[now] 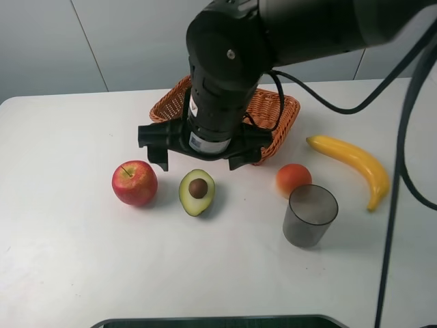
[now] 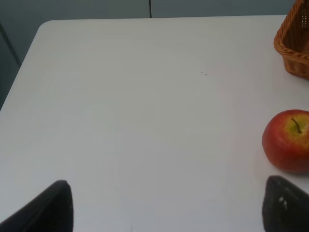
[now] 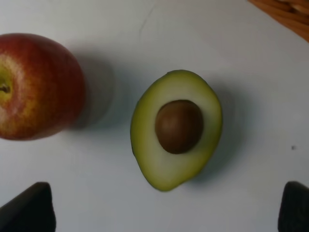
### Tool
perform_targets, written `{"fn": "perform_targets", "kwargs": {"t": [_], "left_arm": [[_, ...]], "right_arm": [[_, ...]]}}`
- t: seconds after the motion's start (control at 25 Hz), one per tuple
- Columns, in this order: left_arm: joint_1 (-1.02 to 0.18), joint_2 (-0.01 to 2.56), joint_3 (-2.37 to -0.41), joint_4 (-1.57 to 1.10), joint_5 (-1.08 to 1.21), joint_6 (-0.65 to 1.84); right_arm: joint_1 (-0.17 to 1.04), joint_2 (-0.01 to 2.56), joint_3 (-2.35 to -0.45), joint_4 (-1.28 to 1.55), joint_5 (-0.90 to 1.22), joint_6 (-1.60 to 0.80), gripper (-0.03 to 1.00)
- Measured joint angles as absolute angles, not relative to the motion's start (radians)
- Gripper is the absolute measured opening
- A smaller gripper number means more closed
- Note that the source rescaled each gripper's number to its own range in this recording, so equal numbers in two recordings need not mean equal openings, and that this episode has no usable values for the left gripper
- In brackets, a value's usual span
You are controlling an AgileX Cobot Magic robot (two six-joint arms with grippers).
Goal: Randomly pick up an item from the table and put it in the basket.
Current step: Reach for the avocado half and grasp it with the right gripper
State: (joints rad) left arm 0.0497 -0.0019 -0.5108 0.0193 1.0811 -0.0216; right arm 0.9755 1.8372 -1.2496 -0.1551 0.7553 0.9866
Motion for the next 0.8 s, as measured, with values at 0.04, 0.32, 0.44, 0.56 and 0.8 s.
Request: {"fn": "perform_targets", "kwargs": {"t": [0.04, 0.32, 0.44, 0.56, 0.8], "left_arm": [[0.05, -0.002, -0.511, 0.019, 1.081, -0.022], [0.05, -0.002, -0.511, 0.019, 1.081, -0.019], [0.05, -0.002, -0.511, 0.019, 1.081, -0.019], [0.05, -0.002, -0.511, 0.019, 1.081, -0.018], [0.05, -0.002, -0.511, 0.019, 1.081, -0.017]], "right_arm": [[0.984, 1.855, -1.265, -0.172, 0.761, 1.016, 1.0], [1.018, 1.995, -1.39, -0.281, 0.83, 1.166, 1.0], [1.032, 2.048, -1.433, -0.299, 0.85, 1.187, 1.0], [1.045, 2.083, -1.456, -0.3, 0.853, 1.211, 1.0], [1.045, 2.114, -1.46, -0.343, 0.864, 1.298, 1.0]]}}
